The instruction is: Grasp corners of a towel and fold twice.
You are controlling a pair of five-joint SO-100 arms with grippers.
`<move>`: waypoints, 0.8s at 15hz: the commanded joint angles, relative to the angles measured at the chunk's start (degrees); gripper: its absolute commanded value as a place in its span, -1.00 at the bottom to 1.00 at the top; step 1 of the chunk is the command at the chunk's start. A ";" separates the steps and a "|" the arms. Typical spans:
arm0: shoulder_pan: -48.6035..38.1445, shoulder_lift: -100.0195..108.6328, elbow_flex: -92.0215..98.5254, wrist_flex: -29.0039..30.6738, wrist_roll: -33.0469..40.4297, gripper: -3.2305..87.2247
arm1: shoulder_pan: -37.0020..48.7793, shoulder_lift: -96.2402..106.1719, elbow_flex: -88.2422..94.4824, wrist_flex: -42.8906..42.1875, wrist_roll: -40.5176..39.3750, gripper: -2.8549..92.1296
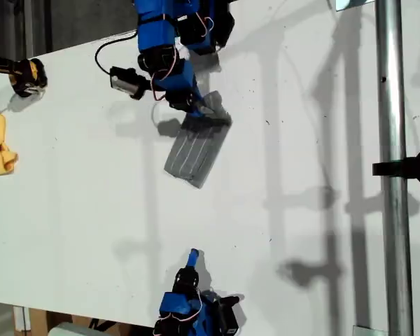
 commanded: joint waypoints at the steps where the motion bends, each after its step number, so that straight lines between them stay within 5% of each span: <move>1: 0.44 0.35 0.35 0.18 0.09 -0.89 | 3.34 -4.83 -7.65 -5.45 -5.62 -0.94; 12: 0.44 0.35 0.35 0.26 0.26 -0.89 | 9.67 -35.51 -21.62 -24.96 -13.89 -0.94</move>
